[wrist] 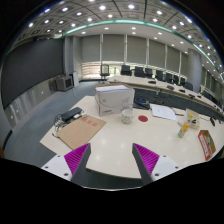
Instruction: Pour water
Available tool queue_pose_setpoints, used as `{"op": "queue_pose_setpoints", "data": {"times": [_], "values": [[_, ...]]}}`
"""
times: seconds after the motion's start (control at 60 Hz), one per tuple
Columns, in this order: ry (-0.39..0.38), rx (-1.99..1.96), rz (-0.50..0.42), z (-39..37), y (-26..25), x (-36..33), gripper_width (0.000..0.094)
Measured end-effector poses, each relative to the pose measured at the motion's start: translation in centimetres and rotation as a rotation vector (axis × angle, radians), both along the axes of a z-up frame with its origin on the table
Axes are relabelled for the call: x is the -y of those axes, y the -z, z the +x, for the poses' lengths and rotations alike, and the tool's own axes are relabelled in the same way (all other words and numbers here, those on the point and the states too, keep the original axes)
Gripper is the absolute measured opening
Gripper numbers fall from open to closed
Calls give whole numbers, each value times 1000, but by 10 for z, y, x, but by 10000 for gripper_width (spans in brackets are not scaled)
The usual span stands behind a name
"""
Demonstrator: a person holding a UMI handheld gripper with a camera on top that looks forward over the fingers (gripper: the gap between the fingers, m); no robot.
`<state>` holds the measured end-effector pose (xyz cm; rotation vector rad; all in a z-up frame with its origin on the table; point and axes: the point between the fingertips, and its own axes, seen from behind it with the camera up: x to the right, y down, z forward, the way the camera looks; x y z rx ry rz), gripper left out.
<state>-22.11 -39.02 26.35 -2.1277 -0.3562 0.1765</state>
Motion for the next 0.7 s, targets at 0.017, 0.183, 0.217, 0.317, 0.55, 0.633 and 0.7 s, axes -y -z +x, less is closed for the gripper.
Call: {"op": "queue_pose_setpoints", "data": {"times": [0.017,0.183,0.217,0.317,0.55,0.633,0.7], "values": [[7,2,-2,2,1,0,856],[75,11,-4,59,12,-25,857],[89,10,-3,73,15,-32,857],[133,16,7,121,28,-58,858],[208,27,65,265,67,-145,864],[239,23,77,322,88,-184,860],[254,16,96,360,101,-216,860]]}}
